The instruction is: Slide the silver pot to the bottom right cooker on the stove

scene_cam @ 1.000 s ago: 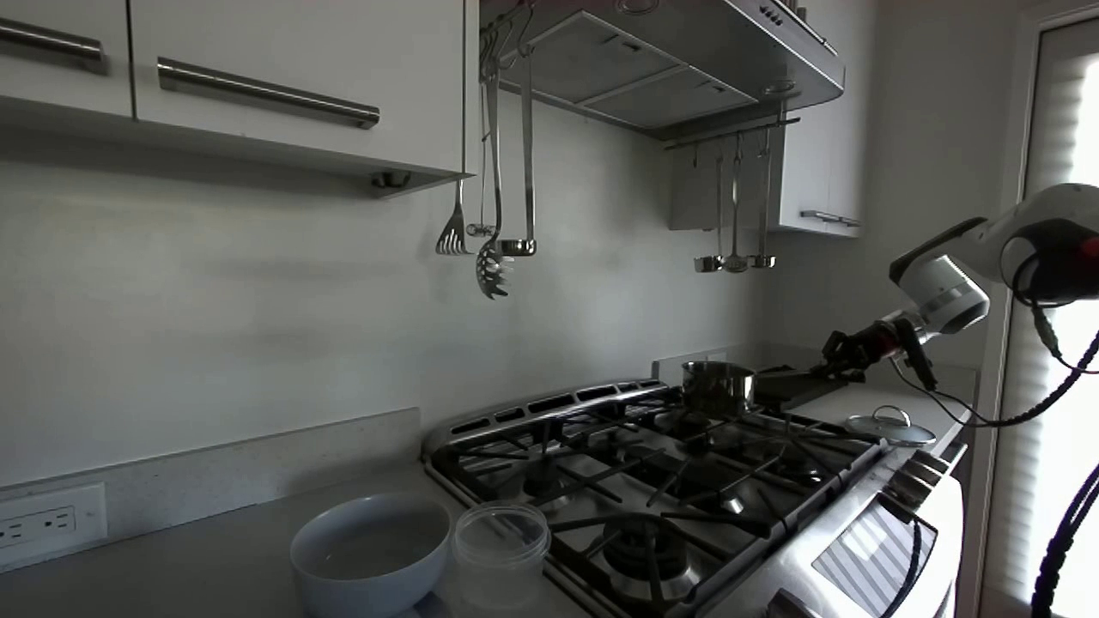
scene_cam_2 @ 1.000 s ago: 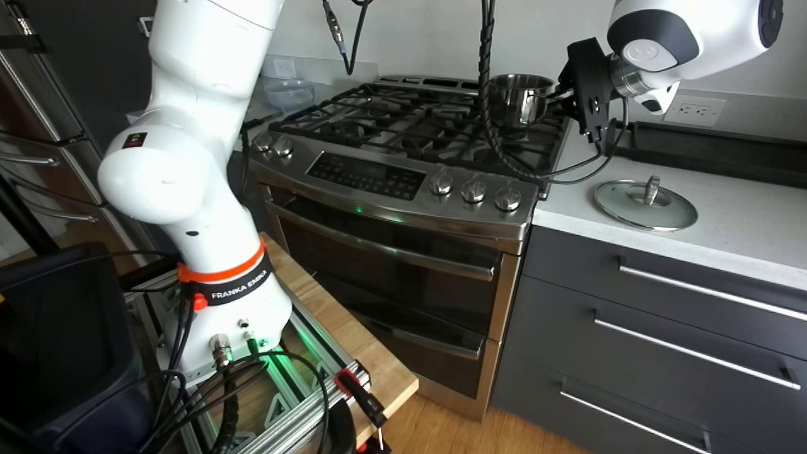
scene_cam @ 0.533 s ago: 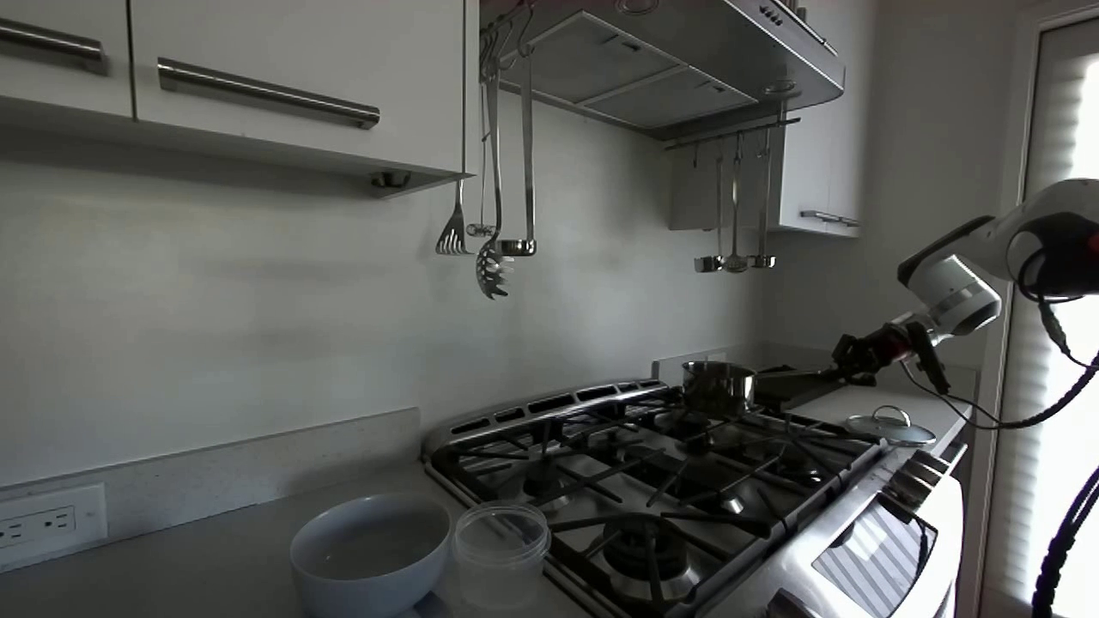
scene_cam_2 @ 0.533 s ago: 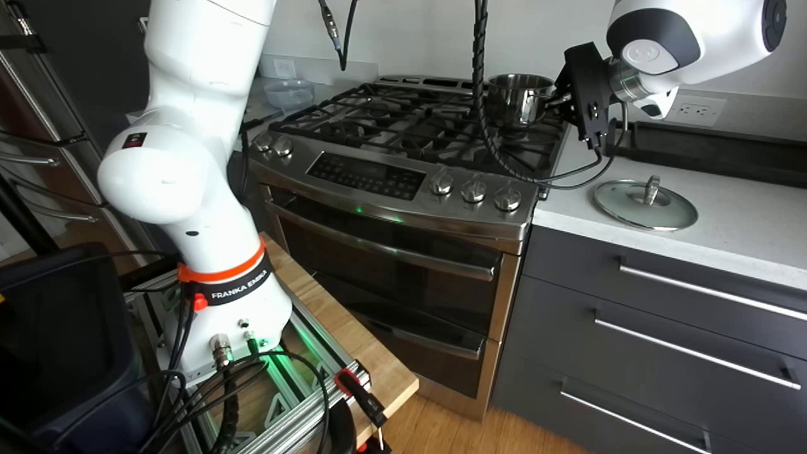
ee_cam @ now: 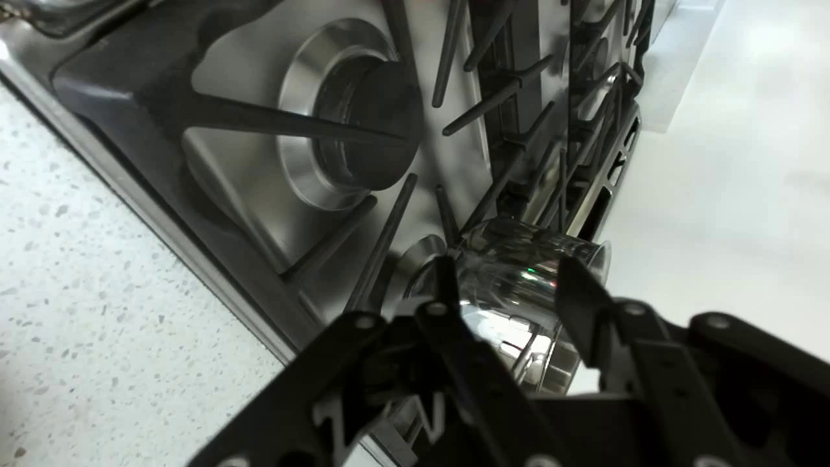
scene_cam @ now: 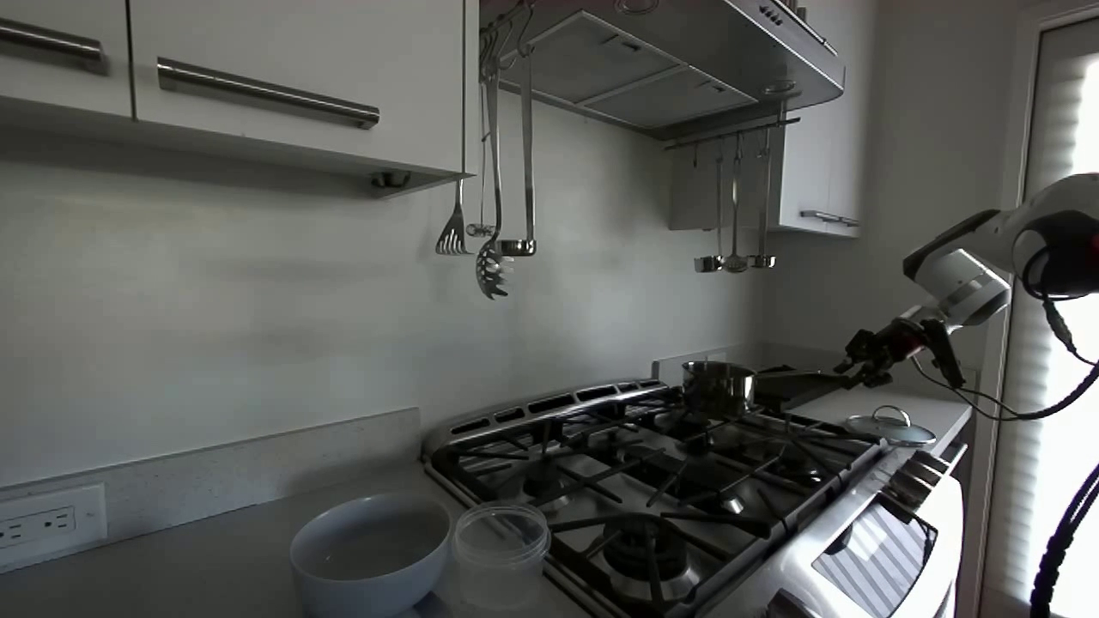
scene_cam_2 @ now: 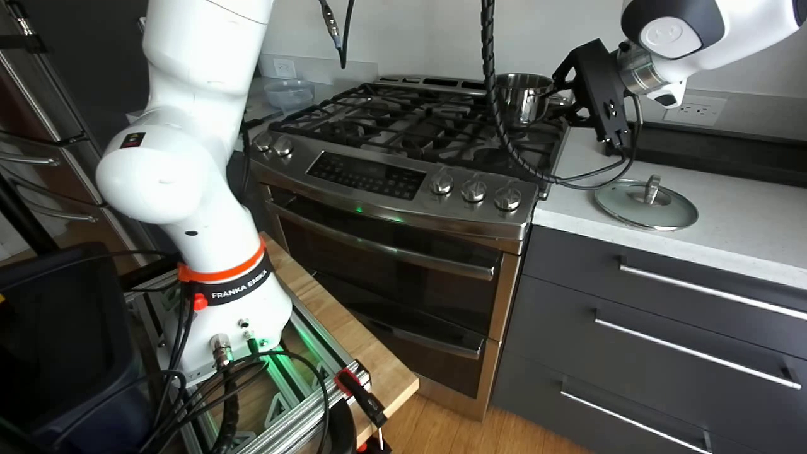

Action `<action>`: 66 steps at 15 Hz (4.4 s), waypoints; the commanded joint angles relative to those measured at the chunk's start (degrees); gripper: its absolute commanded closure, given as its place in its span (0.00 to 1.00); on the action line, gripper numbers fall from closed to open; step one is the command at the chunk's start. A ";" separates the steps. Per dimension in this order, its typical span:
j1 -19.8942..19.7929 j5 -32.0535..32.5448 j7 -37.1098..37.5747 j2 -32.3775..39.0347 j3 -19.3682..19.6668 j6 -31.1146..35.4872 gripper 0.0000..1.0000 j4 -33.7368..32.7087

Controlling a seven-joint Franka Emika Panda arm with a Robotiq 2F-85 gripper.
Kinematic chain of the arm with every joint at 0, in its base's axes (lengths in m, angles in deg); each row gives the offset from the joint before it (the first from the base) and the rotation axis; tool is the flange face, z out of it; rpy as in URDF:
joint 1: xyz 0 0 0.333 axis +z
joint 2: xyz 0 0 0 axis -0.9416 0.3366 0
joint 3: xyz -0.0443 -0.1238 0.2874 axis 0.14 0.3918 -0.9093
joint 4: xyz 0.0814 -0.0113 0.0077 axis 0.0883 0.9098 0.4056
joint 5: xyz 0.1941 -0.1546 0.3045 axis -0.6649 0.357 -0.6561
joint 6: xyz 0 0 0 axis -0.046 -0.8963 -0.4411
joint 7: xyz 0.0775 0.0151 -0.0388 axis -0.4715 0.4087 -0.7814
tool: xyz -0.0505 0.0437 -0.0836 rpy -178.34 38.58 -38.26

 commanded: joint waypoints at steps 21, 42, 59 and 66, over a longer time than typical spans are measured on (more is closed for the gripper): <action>-0.68 -23.82 9.62 12.71 -4.66 2.35 0.74 -7.92; -1.93 -26.04 15.45 12.30 -3.99 -4.04 0.60 -5.45; -2.34 -22.52 15.22 11.46 -2.31 -8.63 0.99 -4.77; -2.63 -17.03 12.98 10.20 -0.63 -13.06 0.99 -4.58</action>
